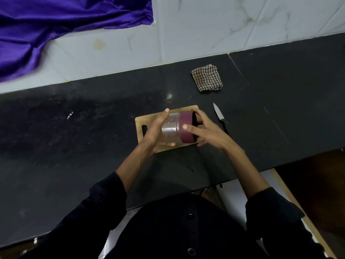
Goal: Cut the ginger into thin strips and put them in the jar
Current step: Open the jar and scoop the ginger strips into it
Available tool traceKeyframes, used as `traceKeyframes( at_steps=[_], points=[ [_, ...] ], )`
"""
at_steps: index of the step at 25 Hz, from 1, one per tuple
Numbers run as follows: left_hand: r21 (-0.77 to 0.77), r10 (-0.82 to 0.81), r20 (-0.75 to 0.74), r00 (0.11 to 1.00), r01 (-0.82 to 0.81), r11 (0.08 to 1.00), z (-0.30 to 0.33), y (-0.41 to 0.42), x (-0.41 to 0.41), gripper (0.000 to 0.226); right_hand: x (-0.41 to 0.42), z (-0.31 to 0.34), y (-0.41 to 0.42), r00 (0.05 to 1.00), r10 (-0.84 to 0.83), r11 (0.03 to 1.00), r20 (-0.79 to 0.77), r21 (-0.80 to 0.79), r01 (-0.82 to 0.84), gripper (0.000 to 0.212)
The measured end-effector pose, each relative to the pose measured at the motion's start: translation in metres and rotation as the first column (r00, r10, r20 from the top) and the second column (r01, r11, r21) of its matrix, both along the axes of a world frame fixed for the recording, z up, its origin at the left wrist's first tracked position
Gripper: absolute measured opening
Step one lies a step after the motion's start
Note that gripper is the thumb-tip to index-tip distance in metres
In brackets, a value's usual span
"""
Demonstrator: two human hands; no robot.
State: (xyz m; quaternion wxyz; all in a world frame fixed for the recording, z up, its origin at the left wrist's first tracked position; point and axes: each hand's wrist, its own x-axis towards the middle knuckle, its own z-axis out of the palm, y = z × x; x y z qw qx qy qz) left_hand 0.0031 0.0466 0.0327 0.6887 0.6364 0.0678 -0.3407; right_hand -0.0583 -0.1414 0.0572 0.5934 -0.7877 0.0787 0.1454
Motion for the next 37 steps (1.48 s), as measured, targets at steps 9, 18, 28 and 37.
traceKeyframes(
  at_steps=[9,18,28,37],
  points=[
    [0.022,-0.164,-0.099,0.981,0.167,0.986,0.009,-0.073,0.017,0.057,-0.019,0.000,-0.070,0.978,0.017,0.993,0.206,-0.119,0.008,0.092],
    [0.053,-0.156,-0.088,0.984,0.160,0.986,0.014,-0.131,0.043,0.057,-0.004,-0.038,-0.173,0.962,-0.273,0.736,0.016,-0.640,0.220,0.099],
    [0.033,-0.159,-0.088,0.983,0.163,0.986,-0.004,-0.132,0.046,0.056,0.002,-0.058,-0.182,0.953,-0.282,0.657,-0.110,-0.746,0.109,0.097],
    [-0.026,-0.118,-0.050,0.992,0.117,0.993,0.003,-0.087,0.034,0.058,0.000,-0.019,-0.109,0.962,-0.224,0.724,0.153,-0.635,0.270,0.082]
  ],
)
